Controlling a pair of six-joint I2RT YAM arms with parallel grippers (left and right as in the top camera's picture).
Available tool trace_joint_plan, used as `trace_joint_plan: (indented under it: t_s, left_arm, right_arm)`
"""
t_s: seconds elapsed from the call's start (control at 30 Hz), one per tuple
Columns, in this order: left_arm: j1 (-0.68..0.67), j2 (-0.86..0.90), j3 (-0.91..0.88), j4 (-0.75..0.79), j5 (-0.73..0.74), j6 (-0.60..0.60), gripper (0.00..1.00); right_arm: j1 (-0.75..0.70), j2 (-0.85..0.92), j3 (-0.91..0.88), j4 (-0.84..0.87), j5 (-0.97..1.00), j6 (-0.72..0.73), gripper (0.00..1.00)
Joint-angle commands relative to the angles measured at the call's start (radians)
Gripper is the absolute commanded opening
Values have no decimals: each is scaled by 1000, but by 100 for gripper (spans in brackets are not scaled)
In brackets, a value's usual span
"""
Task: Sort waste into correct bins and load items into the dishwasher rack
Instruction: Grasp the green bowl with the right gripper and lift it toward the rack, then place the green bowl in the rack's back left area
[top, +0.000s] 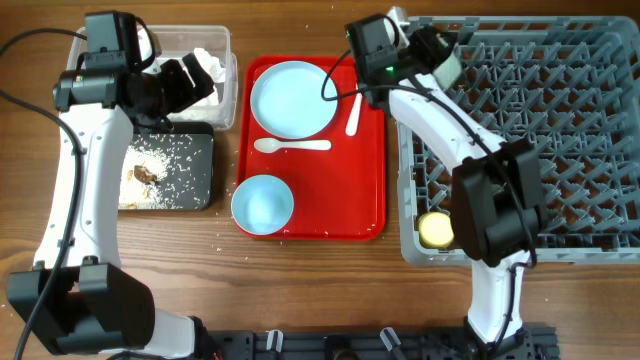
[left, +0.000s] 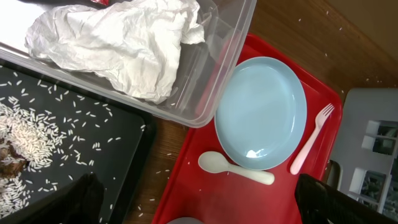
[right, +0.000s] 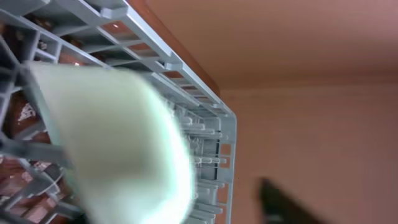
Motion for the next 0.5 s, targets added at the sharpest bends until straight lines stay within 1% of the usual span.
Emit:
trace_joint_plan:
  t_s: [0.0,0.1,0.23,0.27,0.3,0.33,0.37,0.4,0.43,0.47]
  left_arm:
    - [3,1,8,-1,-5,2,100]
    - [3,1,8,-1,-5,2,100]
    - [3,1,8,0,-5,2,100]
    - [3,1,8,-1,-5,2,100]
    - [3,1,8,-1,-5,2,100]
    - [3,1,8,-1,-5,2,100]
    - [3,1,8,-1,-5,2,100]
    - [3,1,8,-1,-5,2,100]
    - [3,1,8,-1,-5,2,100]
    - [3,1,8,-1,-5,2,100]
  right_arm:
    - [5,19,-13,-1,-8,74,100]
    - [20,-23,-13,-12,-121,154,100]
    - [30,-171,-13,-31,-323,348,100]
    - [30,-238,-13,-85,-467,443,100]
    - [30,-269,-13,-127,-580,496,100]
    - [30,-307,-13,-176,-829,565,100]
    - [30,-335,-13,-201,-1098,571,99]
    - [30,-338,-13,-211,-1382,619,100]
    - [32,-322,-23,-204,-1541,728,100]
    - [42,-305,-42,-191,-1596,818,99]
